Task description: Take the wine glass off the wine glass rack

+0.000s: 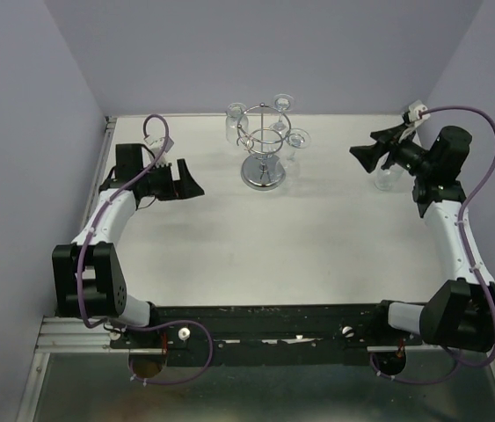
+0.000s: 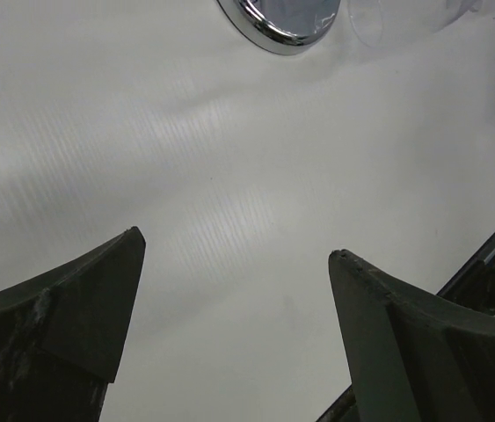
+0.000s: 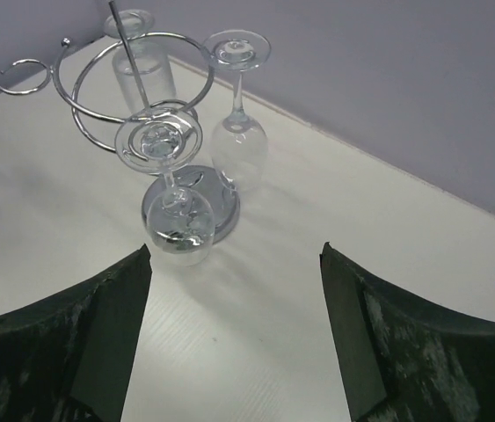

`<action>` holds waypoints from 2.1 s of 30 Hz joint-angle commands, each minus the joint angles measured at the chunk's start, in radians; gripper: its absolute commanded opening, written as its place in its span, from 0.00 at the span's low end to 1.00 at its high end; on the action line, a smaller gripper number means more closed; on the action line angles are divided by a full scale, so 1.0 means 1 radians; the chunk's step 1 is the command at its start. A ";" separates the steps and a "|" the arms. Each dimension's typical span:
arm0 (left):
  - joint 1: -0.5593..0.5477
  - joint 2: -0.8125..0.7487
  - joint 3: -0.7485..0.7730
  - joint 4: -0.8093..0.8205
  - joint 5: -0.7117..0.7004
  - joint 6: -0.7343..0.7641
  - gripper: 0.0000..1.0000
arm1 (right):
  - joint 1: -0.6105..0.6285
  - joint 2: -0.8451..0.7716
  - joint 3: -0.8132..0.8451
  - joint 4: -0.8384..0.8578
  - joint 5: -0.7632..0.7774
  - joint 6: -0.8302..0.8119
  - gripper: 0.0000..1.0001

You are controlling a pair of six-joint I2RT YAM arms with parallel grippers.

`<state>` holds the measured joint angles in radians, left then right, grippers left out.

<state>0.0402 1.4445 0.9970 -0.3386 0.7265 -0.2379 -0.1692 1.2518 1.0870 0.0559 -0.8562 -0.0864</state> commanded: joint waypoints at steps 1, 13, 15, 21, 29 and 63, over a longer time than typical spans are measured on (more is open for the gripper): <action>0.006 0.010 0.123 -0.140 0.028 0.308 0.98 | 0.005 -0.051 -0.126 0.258 -0.070 -0.027 0.84; -0.029 -0.024 0.422 -0.620 -0.357 0.879 0.96 | 0.071 0.165 -0.199 0.595 -0.438 -0.143 0.74; -0.068 -0.033 0.413 -0.645 -0.419 0.876 0.96 | 0.091 0.211 -0.205 0.630 -0.449 -0.159 0.73; -0.132 -0.045 0.431 -0.703 -0.489 0.868 0.98 | 0.146 0.369 -0.208 0.893 -0.423 0.025 0.66; -0.135 -0.053 0.443 -0.715 -0.526 0.871 0.97 | 0.247 0.501 -0.165 0.953 -0.313 0.057 0.59; -0.135 -0.029 0.445 -0.715 -0.532 0.868 0.95 | 0.344 0.689 -0.010 0.944 -0.061 0.179 0.49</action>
<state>-0.0967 1.4101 1.4231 -1.0420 0.2089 0.6285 0.1642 1.9198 1.0496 1.0046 -0.9604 0.0975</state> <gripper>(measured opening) 0.948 0.498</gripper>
